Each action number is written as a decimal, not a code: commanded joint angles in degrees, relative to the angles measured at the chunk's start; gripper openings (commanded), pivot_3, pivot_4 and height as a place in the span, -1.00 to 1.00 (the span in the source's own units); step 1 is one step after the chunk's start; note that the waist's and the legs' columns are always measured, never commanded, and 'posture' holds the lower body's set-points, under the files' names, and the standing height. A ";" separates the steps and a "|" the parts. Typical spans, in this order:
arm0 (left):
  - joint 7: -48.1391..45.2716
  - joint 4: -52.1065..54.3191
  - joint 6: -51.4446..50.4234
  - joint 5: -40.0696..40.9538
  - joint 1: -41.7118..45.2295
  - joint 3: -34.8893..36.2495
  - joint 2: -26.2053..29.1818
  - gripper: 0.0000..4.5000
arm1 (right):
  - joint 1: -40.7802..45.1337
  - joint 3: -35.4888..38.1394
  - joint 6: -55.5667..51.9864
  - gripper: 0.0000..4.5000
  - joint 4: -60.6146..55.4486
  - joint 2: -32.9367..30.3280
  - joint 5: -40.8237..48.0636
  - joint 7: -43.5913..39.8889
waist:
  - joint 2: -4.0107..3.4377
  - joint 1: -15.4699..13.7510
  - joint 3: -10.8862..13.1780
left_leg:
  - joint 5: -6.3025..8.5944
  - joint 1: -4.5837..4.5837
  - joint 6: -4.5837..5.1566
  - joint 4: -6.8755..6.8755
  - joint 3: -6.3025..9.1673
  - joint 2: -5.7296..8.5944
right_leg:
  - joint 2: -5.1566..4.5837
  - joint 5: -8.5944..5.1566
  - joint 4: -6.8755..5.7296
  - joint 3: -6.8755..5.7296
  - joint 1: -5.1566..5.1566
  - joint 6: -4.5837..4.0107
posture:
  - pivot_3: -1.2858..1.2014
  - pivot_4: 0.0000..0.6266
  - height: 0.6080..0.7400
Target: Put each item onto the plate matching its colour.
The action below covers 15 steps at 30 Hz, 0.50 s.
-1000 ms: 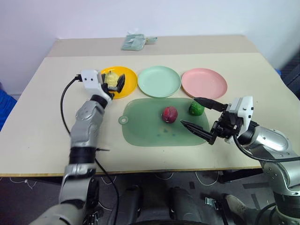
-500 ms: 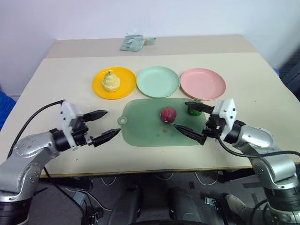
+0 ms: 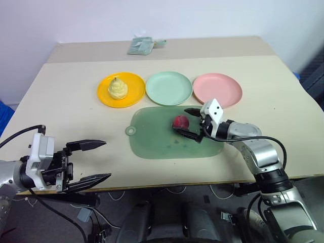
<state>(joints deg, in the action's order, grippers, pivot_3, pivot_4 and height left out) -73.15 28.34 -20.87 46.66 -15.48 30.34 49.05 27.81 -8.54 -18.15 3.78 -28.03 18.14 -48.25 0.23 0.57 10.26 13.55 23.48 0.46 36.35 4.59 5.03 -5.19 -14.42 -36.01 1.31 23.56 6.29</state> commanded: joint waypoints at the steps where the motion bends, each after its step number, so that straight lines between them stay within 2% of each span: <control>1: 1.01 3.26 -0.71 1.83 -0.77 2.39 0.51 0.98 | 2.34 0.13 2.56 1.00 3.38 1.45 -1.20 -1.17 | 0.00 0.17 0.00 | -0.01 -0.02 -0.02 -0.04 0.00 0.00 | 0.01 0.00 0.00 0.00 0.01 0.00 | 0.03 -0.52 1.00; 8: 2.79 4.04 -1.30 2.08 -0.22 1.30 0.05 0.98 | 3.41 -0.64 3.72 1.00 8.47 3.48 -3.18 -3.04 | -0.01 0.21 0.00 | -0.06 -0.07 -0.10 -0.16 0.00 -0.02 | 0.06 0.00 -0.03 0.01 0.05 0.01 | 0.03 -0.52 1.00; 10: 3.15 3.95 -1.02 1.80 -0.06 0.71 -0.19 1.00 | 3.62 -0.62 3.95 0.76 9.08 4.09 -3.64 -3.11 | -0.01 0.21 0.00 | -0.06 -0.07 -0.10 -0.16 0.00 -0.02 | 0.06 0.00 -0.03 0.01 0.05 0.00 | 0.03 -0.52 1.00; 14: 3.85 3.49 -0.53 1.46 0.49 -0.18 -0.81 1.00 | 3.96 -0.27 3.88 0.01 9.04 4.94 -3.89 -3.53 | -0.01 0.21 0.00 | -0.07 -0.07 -0.11 -0.17 0.00 -0.02 | 0.07 0.00 -0.04 0.01 0.06 0.01 | 0.03 -0.52 1.00; 15: 3.88 3.43 -0.35 1.29 0.44 -0.31 -1.02 1.00 | 3.98 -0.05 3.89 -0.04 8.59 5.02 -3.87 -3.45 | -0.01 0.20 0.01 | -0.07 -0.07 -0.11 -0.17 0.00 -0.02 | 0.07 0.00 -0.04 0.01 0.06 0.01 | 0.03 -0.52 1.00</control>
<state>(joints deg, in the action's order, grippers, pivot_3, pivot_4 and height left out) -69.59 30.73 -22.02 47.85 -15.30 30.00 48.21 30.29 -9.52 -15.32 13.79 -23.36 14.03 -51.49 0.23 0.77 10.26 13.48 23.40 0.35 36.17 4.59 5.01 -5.12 -14.41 -36.05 1.32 23.63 6.30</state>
